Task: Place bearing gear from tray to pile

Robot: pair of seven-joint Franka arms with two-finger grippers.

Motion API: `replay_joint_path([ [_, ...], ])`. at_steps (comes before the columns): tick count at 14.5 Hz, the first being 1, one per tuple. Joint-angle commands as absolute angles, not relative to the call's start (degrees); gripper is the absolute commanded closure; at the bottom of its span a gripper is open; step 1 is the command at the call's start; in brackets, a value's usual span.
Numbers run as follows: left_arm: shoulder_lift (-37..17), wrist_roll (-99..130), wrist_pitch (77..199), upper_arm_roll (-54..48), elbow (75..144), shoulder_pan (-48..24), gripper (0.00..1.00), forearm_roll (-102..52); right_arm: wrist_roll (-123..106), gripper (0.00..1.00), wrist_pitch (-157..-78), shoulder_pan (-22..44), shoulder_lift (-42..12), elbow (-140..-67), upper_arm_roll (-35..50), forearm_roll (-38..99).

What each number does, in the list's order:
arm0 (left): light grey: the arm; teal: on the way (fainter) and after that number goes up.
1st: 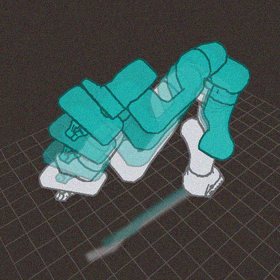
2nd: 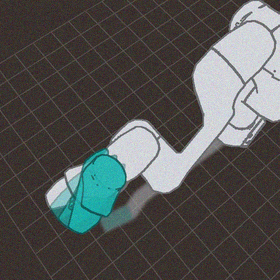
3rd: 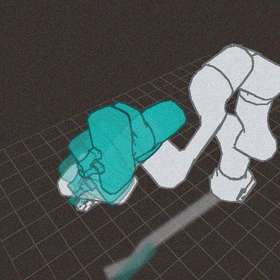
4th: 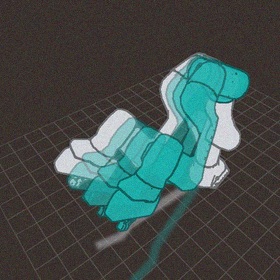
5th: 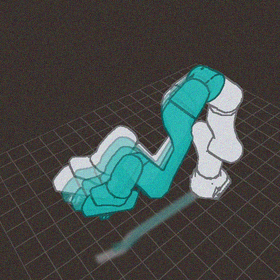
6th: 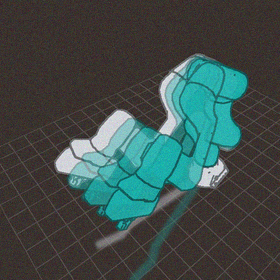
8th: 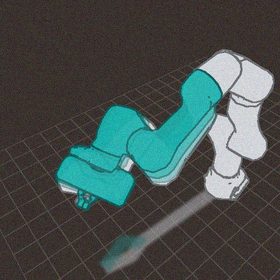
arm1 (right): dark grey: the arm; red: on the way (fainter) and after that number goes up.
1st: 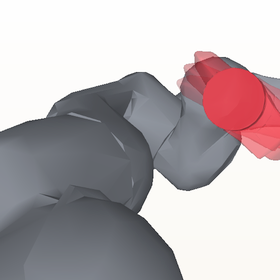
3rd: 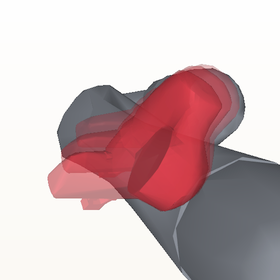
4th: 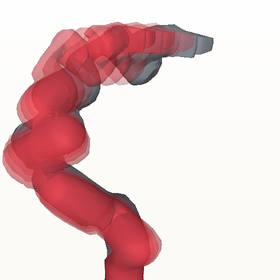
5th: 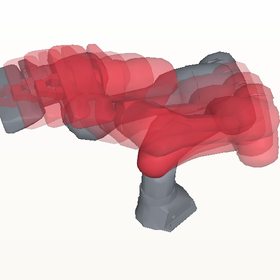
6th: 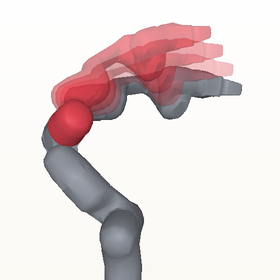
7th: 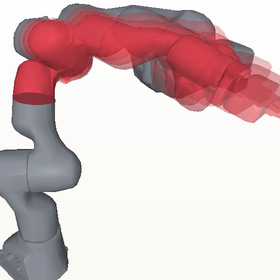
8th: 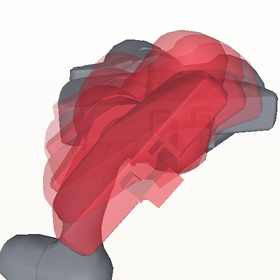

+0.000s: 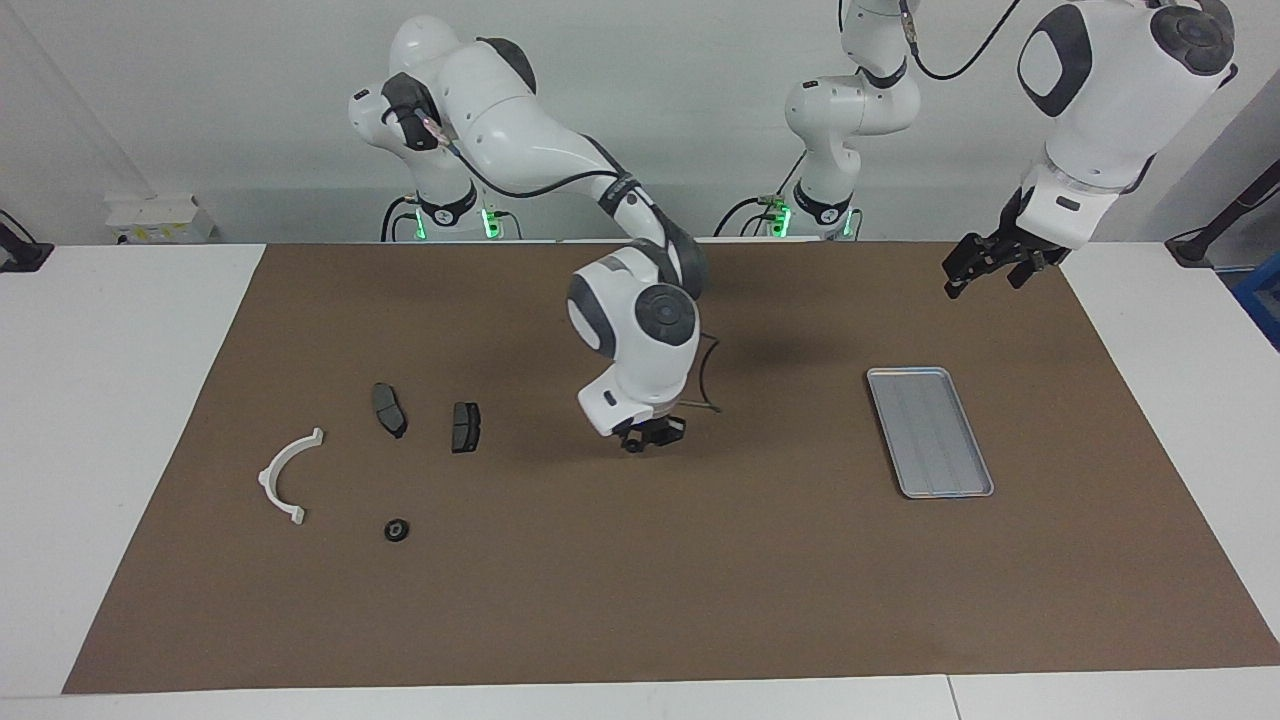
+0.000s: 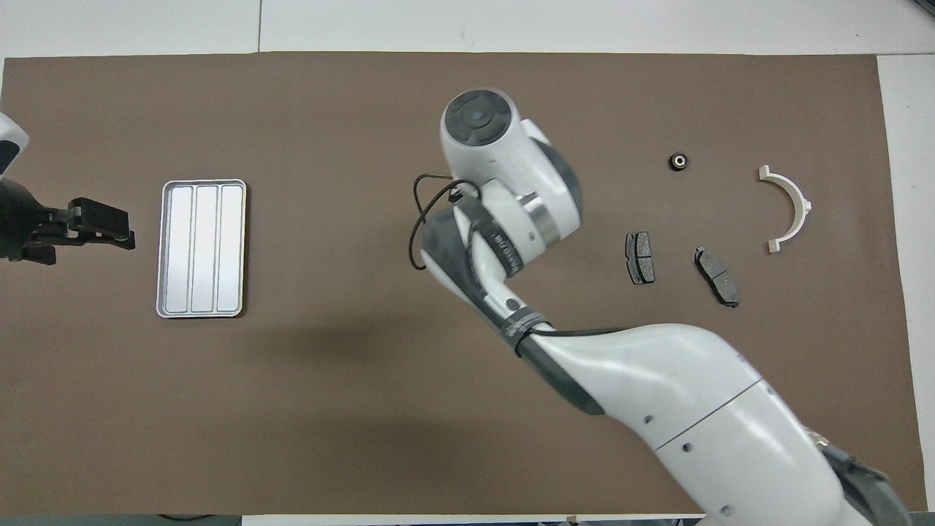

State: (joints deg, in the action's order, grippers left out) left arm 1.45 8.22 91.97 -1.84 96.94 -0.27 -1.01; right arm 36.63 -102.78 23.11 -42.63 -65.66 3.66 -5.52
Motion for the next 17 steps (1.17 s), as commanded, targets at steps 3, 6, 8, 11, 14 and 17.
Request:
replay_joint_path([
  [3,1.67,8.26,91.05,-2.37,96.94,0.09,0.0,-0.35,14.97,1.0,-107.37,11.18,-40.96,-69.66,5.1,-7.47],
  [6,1.67,8.26,90.97,-2.37,96.94,0.18,0.0,-0.35,9.16,1.0,-119.84,6.78,-38.06,-81.09,5.1,-7.38],
  [8,1.67,8.17,90.97,-2.37,96.94,0.17,0.0,-0.35,5.73,1.0,-122.95,4.84,-38.06,-83.31,5.1,-7.38],
  [11,1.67,8.26,90.97,-2.37,96.94,0.09,0.0,-0.35,5.89,1.0,-124.71,4.66,-37.97,-84.63,5.19,-7.21],
  [14,1.67,8.17,90.97,-2.37,96.94,0.09,0.0,-0.35,6.24,0.27,-124.28,5.01,-37.88,-84.55,5.1,-7.12],
  [17,1.67,8.26,91.05,-2.37,96.94,0.09,0.0,-0.35,6.24,0.0,-123.84,4.92,-37.71,-84.2,5.1,-7.38],
])
